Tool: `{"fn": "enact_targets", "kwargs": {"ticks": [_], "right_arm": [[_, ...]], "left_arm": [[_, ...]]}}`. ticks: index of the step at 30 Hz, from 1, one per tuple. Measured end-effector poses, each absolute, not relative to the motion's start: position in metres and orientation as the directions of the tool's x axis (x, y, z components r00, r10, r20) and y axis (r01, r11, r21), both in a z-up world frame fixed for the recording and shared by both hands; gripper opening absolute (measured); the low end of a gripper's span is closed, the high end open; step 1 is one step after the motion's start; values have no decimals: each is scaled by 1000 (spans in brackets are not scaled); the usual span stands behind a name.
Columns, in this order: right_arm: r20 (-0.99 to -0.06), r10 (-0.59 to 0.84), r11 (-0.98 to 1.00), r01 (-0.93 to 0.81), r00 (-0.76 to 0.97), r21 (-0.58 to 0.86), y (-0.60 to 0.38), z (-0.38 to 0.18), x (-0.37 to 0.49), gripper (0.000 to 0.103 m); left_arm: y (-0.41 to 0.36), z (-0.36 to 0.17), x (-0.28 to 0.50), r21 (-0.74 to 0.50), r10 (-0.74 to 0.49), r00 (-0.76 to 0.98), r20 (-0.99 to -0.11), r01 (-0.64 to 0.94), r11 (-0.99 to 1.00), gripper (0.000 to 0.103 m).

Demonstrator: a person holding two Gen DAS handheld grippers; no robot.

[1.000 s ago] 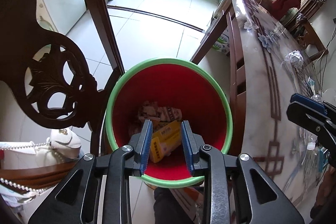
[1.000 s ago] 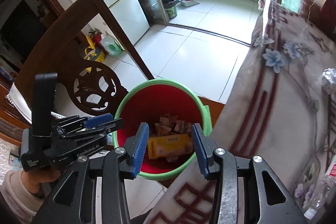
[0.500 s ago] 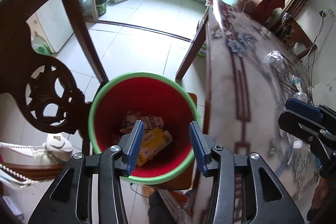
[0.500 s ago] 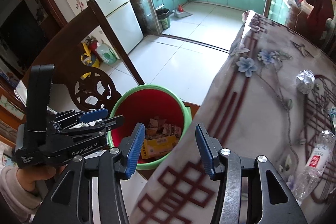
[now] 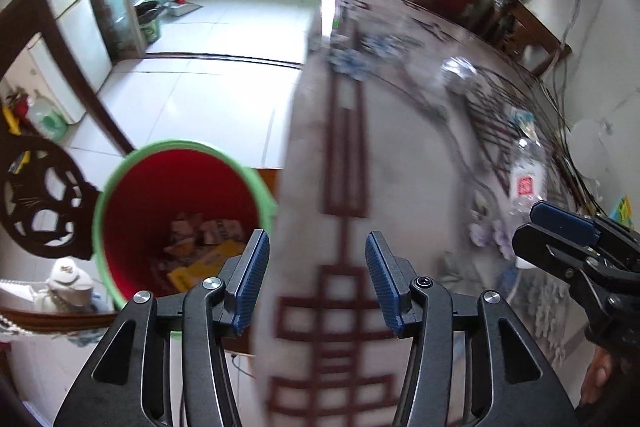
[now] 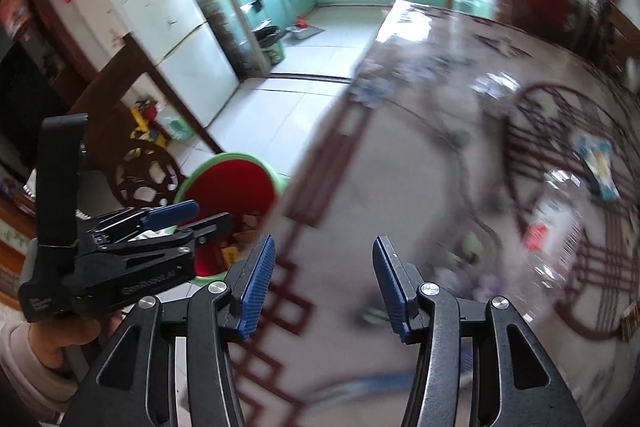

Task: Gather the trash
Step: 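Move both open tools back over the table toward the remaining trash, then grasp the brown Baisha cigarette pack with the right tool while the left tool grasps the clear water bottle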

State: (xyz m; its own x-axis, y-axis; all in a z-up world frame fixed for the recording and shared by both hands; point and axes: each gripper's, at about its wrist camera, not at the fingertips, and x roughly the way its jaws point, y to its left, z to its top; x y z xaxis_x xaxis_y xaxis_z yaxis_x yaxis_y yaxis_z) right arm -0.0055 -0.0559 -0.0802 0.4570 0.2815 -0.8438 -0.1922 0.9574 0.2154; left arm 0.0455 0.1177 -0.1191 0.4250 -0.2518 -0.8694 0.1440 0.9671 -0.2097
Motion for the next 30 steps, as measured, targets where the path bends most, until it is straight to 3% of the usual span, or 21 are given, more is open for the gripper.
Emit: {"fn": "enact_targets", "kwargs": {"ticks": [10,17,24,25,27,30], "right_arm": [[-880,69,979,136,469,149,-230,-104,-44,50],[-878,-72,858,479,473,187,-367,-119,-78,55],[-871,-161,761,620,464,190,-435,-133,-79,60],[-872,-167,753,631,460,188,-438,-136,-77,60],[-881,-162,738,647,445,191,-451,-145,-70,60],[-894,-115,727,650,432,221,-463,-160,-56,61]], "left_arm": [[29,-118,31,-211,-290,379,-879,237,948,50],[-18,-112,28,-204,-301,377,-876,274,940,50],[-50,-110,27,-187,-284,379,-881,272,944,50],[-53,-110,28,-183,-280,379,-882,271,945,51],[-57,-108,29,-178,-273,385,-882,264,948,64],[-63,-104,35,-171,-264,402,-877,254,952,66]]}}
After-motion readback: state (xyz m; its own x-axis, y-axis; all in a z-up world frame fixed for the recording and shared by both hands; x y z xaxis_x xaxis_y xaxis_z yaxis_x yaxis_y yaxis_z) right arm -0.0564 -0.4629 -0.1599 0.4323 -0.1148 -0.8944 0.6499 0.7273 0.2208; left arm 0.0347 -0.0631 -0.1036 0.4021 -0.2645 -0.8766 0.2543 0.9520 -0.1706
